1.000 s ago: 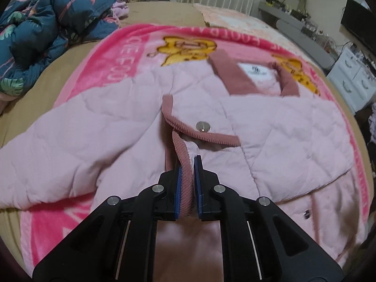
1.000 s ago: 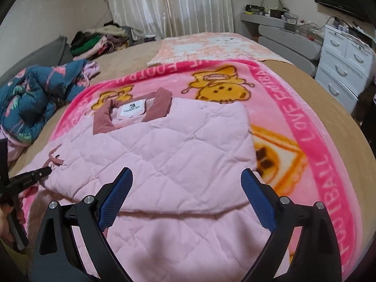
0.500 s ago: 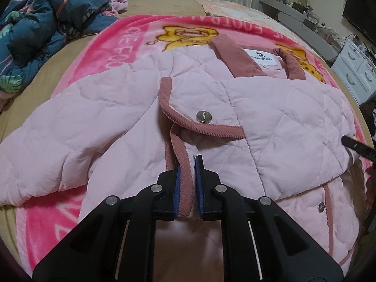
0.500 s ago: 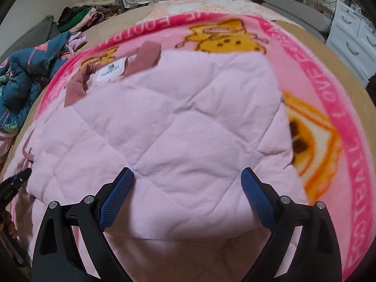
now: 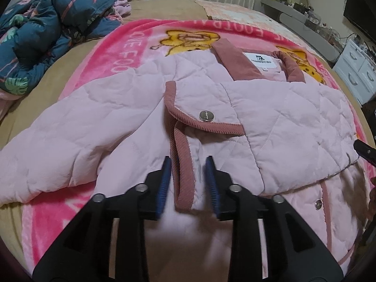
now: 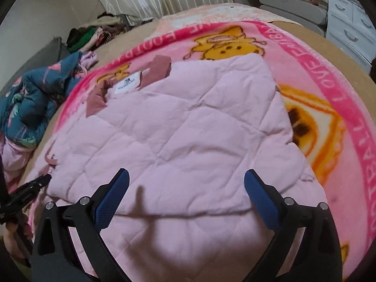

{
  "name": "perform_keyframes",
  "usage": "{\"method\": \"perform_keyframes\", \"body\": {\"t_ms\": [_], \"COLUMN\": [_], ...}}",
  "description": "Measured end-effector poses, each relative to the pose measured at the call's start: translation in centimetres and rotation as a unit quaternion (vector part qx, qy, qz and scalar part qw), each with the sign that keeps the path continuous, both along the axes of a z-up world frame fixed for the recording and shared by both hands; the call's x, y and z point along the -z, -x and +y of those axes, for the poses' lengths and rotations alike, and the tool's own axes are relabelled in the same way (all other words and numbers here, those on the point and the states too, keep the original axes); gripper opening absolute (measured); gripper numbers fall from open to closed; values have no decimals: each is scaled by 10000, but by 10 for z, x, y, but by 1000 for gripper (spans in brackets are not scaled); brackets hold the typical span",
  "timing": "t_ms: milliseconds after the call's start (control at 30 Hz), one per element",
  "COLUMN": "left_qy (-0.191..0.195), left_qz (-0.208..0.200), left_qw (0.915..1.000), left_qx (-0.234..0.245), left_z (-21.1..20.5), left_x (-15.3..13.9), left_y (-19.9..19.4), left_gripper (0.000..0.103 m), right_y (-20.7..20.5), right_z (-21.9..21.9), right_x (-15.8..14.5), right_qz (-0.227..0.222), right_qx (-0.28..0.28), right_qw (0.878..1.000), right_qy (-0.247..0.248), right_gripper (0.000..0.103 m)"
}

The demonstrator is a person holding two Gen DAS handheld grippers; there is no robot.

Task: Fold large clothes
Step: 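Move the left gripper out to the other jacket sleeve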

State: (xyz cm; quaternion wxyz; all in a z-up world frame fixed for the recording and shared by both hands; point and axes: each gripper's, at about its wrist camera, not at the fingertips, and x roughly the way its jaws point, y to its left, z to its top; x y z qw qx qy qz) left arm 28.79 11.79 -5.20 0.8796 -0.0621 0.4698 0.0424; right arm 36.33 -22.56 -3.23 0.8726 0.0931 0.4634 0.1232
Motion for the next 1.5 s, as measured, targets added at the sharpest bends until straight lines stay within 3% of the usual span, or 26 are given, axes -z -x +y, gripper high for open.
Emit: {"method": "perform_keyframes", "body": {"t_ms": [100, 167, 367, 467, 867, 1167, 1400, 1500], "left_qy": [-57, -90, -20, -2, -111, 32, -450, -367], "left_qz": [-38, -81, -273, -349, -606, -652, -725, -726], "left_qw": [10000, 9999, 9994, 9988, 9887, 9826, 9720, 9690], "left_qx": [0, -38, -205, -355, -1363, -1736, -2188, -2334], "left_z": [-2, -3, 1, 9, 71, 108, 138, 152], "left_x": [-6, -11, -25, -32, -54, -54, -57, -56], "left_y": [6, 12, 31, 40, 79, 98, 113, 118], "left_gripper": [43, 59, 87, 92, 94, 94, 94, 94], "right_y": [9, 15, 34, 40, 50, 60, 66, 69], "right_z": [-2, -3, 2, 9, 76, 128, 164, 177], "right_x": [-6, -6, -15, -22, -54, -78, -85, -86], "right_qz": [50, 135, 44, -45, -352, -595, -676, -716], "right_qx": [-17, -8, -24, -104, -750, -1171, -1451, -1541], "right_qw": [9999, 9996, 9998, 9998, 9966, 9913, 9870, 9853], "right_qy": [-127, -239, -167, -147, -13, 119, 169, 162], "right_gripper": [99, 99, 99, 99, 99, 99, 99, 99]}}
